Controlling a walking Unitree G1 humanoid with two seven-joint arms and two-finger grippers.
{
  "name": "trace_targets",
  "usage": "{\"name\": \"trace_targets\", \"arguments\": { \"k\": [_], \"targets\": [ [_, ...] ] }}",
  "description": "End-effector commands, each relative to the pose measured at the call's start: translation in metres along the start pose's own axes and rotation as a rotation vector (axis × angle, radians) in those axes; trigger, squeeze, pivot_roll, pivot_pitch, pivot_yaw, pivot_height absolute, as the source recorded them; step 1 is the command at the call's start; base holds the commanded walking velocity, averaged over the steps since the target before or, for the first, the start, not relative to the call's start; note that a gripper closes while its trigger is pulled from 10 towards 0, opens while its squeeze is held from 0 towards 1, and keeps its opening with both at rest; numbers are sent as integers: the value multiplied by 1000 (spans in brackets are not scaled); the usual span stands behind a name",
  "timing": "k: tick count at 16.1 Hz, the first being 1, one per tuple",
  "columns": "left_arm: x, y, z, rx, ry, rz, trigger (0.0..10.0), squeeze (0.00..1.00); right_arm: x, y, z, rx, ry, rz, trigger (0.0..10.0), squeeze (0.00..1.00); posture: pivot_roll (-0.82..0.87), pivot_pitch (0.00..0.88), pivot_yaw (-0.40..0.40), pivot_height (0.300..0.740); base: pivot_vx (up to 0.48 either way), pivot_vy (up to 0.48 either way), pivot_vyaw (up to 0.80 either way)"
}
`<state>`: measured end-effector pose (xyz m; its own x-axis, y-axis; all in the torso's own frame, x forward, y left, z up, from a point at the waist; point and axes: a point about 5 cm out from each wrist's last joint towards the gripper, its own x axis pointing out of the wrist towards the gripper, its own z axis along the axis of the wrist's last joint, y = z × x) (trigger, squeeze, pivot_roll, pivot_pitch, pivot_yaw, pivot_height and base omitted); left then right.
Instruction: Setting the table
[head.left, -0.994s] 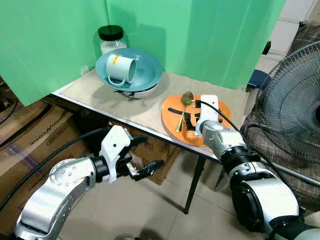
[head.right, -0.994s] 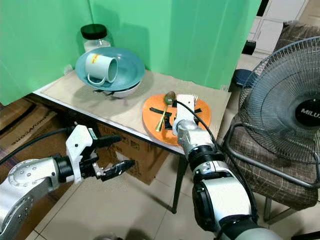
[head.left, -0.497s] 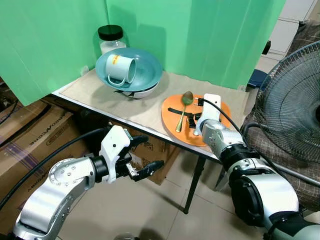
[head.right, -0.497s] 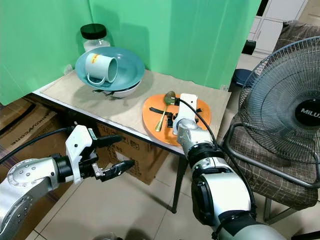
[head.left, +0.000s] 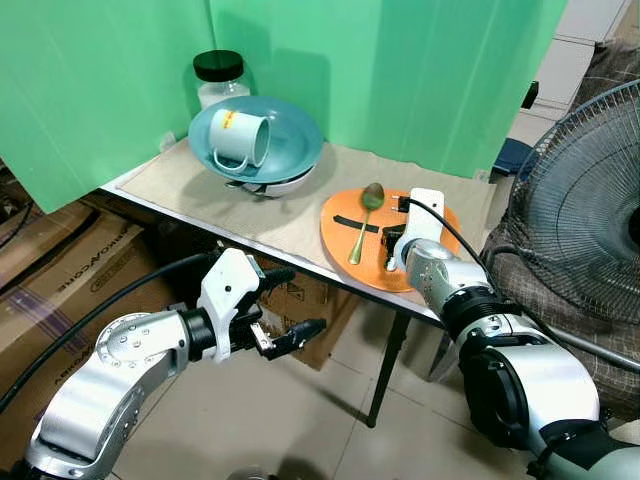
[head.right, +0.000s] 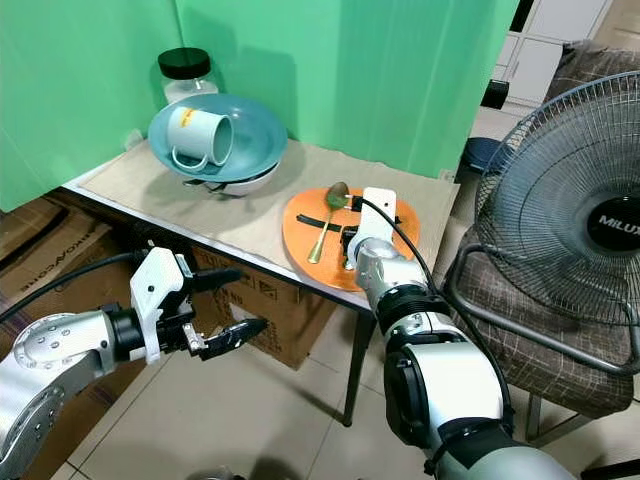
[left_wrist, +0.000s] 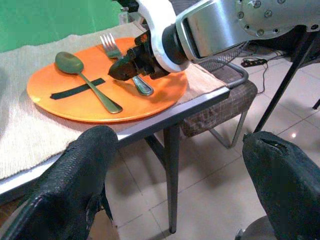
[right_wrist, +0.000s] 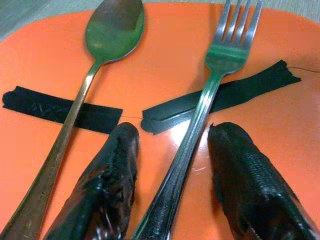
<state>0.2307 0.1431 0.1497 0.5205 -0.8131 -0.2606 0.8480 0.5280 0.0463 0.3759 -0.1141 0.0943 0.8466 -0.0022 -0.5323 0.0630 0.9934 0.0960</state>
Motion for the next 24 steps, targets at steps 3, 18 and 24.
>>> {"name": "trace_targets", "arguments": {
  "k": [3, 18, 24],
  "targets": [
    [3, 1, 0, 25, 16, -19, 10000, 0, 1, -4, -7, -17, 41, -19, 0, 0, 121, 0, 4, 740, 0, 0, 0],
    [5, 6, -1, 40, 14, -15, 10000, 0, 1, -9, -5, 37, 12, -3, 0, 0, 108, 0, 4, 740, 0, 0, 0],
    [5, 6, 1, 35, -12, 14, 10000, 0, -3, -5, 16, 12, -111, 57, 0, 0, 115, 0, -10, 740, 0, 0, 0]
  ]
}}
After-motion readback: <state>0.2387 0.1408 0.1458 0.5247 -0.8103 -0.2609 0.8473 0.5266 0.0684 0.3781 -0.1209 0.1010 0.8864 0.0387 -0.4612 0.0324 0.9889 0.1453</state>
